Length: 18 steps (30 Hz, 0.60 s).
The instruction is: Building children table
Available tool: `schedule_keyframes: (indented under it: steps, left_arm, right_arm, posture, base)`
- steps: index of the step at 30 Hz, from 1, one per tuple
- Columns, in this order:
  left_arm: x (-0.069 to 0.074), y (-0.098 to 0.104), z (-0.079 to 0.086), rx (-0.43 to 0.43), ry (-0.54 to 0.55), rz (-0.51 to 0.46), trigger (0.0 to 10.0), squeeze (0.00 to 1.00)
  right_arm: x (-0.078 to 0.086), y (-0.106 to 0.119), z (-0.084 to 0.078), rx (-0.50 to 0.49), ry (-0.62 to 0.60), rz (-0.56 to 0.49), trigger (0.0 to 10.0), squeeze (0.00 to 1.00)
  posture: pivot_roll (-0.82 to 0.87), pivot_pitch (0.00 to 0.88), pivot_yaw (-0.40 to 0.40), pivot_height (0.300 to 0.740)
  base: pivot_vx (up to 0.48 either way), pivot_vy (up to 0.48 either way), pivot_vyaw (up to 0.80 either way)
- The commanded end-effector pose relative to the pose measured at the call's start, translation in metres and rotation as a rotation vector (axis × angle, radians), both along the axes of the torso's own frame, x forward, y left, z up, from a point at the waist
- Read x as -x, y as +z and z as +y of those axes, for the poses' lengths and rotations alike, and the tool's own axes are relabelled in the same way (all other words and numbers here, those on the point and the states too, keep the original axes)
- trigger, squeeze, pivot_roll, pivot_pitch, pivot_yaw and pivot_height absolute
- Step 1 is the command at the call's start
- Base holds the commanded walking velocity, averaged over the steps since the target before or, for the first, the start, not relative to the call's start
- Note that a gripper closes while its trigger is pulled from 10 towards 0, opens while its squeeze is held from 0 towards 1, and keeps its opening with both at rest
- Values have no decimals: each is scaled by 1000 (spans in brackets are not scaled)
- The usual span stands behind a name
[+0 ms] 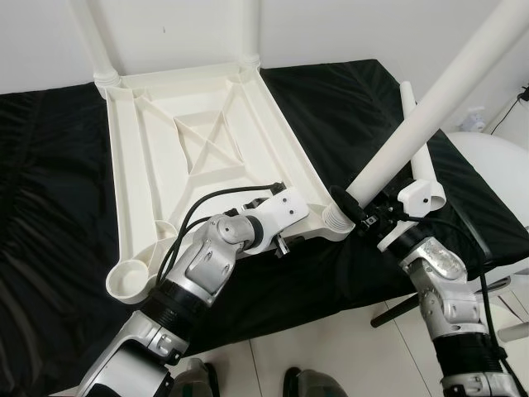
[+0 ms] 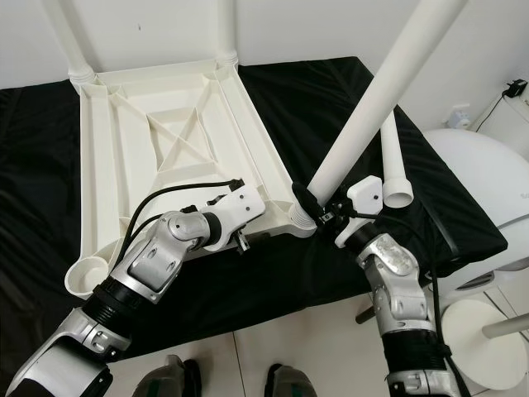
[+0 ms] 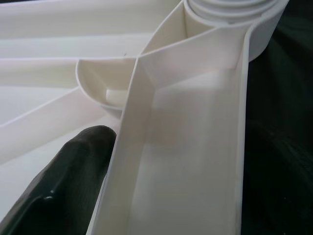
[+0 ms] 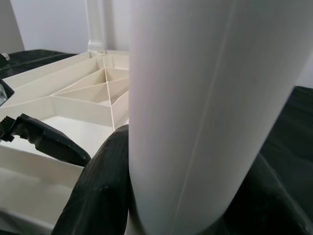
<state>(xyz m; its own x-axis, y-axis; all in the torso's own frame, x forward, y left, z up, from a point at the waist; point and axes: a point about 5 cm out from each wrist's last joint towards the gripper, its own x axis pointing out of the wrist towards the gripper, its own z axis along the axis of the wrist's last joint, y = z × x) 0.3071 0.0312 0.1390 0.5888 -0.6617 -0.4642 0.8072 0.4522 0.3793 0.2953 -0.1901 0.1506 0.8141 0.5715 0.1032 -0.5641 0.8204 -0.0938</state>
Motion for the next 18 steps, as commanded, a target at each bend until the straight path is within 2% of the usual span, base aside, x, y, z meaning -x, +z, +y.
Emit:
schedule_keyframes:
  steps: [1,4,7,12,18]
  left_arm:
    - [-3,-15,13,-54,106,10,10000,0]
    - [-3,-15,13,-54,108,10,10000,0]
    - [-3,-15,14,-54,113,11,10000,0]
    - [-3,-15,15,-54,115,13,10000,0]
    - [-3,-14,14,-53,116,13,10000,0]
  right_arm:
    - [6,-48,-17,44,-72,283,10000,0]
    - [1,-43,-18,57,-62,296,10000,0]
    - [-7,-34,-21,29,-64,300,10000,0]
    - [-12,-25,-22,-3,-62,293,10000,0]
    - [-15,-19,-19,-13,-75,235,10000,0]
  posture:
    - [-12,112,29,740]
    - [-11,115,30,740]
    - [-9,120,29,740]
    - [-8,122,27,740]
    - [-9,126,27,740]
  base:
    - [0,0,0]
    - [0,0,0]
    - [0,0,0]
    - [0,0,0]
    - [0,0,0]
